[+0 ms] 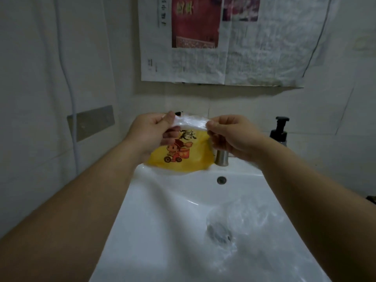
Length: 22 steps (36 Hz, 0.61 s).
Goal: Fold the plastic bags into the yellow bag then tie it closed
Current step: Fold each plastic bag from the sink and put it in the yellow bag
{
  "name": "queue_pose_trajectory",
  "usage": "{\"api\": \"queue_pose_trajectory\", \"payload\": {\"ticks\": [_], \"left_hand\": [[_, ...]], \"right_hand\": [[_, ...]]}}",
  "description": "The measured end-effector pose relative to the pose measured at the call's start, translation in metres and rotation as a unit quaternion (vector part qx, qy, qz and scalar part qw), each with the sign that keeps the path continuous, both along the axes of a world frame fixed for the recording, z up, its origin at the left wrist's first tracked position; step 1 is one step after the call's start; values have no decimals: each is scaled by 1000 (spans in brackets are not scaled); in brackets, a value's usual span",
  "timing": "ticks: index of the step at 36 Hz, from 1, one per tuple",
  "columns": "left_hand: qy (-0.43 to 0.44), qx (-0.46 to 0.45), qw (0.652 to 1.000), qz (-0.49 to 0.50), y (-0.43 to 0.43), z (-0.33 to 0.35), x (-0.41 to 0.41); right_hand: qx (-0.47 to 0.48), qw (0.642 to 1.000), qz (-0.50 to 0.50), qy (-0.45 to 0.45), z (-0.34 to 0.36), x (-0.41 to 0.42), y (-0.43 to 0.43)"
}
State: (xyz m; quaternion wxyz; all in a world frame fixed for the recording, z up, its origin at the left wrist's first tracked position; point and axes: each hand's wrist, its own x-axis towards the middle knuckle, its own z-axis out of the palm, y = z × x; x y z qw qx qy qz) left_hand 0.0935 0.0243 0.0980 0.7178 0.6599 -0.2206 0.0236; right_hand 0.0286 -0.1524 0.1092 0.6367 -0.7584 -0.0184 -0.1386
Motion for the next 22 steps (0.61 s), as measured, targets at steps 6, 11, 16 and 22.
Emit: {"api": "queue_pose_trajectory", "payload": {"ticks": [6,11,16,22], "left_hand": [[-4,77,993,90,12,20,45],[3,97,985,142,18,19,86],[-27,137,978,155,21,12,121],[-68,238,959,135,14,0,149]], "right_hand": [[-126,975,-165,-76,24,65,-7],[-194,952,-207,-118,35,130,-10],[-299,929,-184,-114,39,182,-5],[-475,874,-104,-4,34,215,8]]}}
